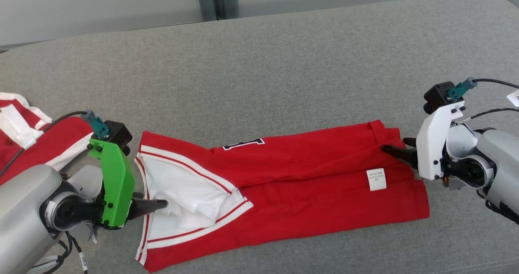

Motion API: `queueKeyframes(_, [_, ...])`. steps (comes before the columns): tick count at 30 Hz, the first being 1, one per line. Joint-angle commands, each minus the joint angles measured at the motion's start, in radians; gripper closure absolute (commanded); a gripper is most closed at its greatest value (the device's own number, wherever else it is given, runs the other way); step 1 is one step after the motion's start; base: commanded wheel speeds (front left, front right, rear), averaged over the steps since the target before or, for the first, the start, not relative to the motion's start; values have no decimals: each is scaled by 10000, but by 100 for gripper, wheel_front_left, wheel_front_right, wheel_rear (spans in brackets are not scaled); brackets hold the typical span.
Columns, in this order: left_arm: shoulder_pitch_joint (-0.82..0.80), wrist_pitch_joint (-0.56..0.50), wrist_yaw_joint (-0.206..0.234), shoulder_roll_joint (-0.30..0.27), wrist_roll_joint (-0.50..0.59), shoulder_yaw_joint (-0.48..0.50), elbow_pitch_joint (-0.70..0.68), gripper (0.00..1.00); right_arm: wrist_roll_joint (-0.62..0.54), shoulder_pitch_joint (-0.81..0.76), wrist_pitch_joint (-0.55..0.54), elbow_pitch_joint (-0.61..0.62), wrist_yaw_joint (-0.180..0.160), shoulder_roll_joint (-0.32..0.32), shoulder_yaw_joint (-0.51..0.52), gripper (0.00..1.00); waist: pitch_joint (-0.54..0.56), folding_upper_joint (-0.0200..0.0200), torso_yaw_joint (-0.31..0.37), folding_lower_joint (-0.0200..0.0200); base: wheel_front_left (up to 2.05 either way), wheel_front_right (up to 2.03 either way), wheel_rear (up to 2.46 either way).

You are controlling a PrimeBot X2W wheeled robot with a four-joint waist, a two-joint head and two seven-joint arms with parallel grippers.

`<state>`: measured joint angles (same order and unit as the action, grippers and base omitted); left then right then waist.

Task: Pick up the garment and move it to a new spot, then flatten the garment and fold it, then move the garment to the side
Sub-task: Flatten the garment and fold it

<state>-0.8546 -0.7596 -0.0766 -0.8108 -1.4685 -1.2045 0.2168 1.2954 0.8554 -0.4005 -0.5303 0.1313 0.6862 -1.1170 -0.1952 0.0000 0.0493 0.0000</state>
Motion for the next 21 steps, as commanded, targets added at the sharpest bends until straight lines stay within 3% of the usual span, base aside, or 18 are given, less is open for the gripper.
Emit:
queueKeyframes(1, [111, 84, -58, -6, 97, 16, 38, 0, 159, -34, 58, 79, -9, 67, 9, 0, 135, 0, 38, 0, 0, 0, 0])
queueKeyframes(7, [36, 779, -122, -161, 291, 313, -33, 0, 524, -149, 751, 493, -6, 370, 288, 0, 506, 0, 67, 0, 0, 0, 0])
queueKeyframes(13, [94, 2977, -37, -431, 1233, 933, -312, 0, 584, -460, 2517, 1004, -6, 775, 866, 0, 791, 0, 88, 0, 0, 0, 0])
queueKeyframes(17, [607, 4754, 348, -504, 1531, 1422, -537, 0, 498, -880, 4163, 1158, -4, 831, 1316, 0, 948, 0, 56, 0, 0, 0, 0])
queueKeyframes(21, [1040, 6348, 1036, -749, 2100, 1814, -838, 0, 232, -1327, 5927, 845, -4, 666, 1808, 0, 1048, 0, 23, 0, 0, 0, 0])
